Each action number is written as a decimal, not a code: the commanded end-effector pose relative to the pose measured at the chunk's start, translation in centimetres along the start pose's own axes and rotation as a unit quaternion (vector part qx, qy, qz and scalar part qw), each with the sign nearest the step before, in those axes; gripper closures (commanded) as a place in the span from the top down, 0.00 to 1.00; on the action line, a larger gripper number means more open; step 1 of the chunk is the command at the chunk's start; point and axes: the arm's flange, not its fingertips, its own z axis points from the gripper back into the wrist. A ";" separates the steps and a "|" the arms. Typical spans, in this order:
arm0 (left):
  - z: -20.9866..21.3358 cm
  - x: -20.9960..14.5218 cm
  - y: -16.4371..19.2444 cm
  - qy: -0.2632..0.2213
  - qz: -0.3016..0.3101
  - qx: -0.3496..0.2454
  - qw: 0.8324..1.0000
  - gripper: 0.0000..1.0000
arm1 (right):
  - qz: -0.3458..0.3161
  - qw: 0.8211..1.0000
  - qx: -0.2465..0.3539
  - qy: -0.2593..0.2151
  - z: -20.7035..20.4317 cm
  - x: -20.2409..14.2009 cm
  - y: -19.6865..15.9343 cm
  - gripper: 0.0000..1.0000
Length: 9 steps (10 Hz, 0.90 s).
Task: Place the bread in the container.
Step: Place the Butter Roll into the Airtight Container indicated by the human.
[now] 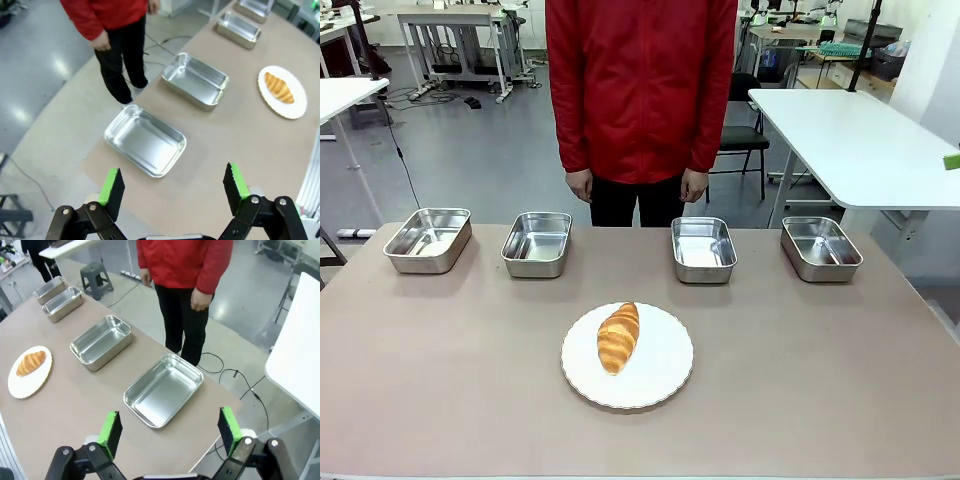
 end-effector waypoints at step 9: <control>2.9 1.0 -3.9 -0.067 0.049 0.080 0.993 1.00 | 0.013 0.999 -0.010 -0.043 2.3 1.3 0.2 1.00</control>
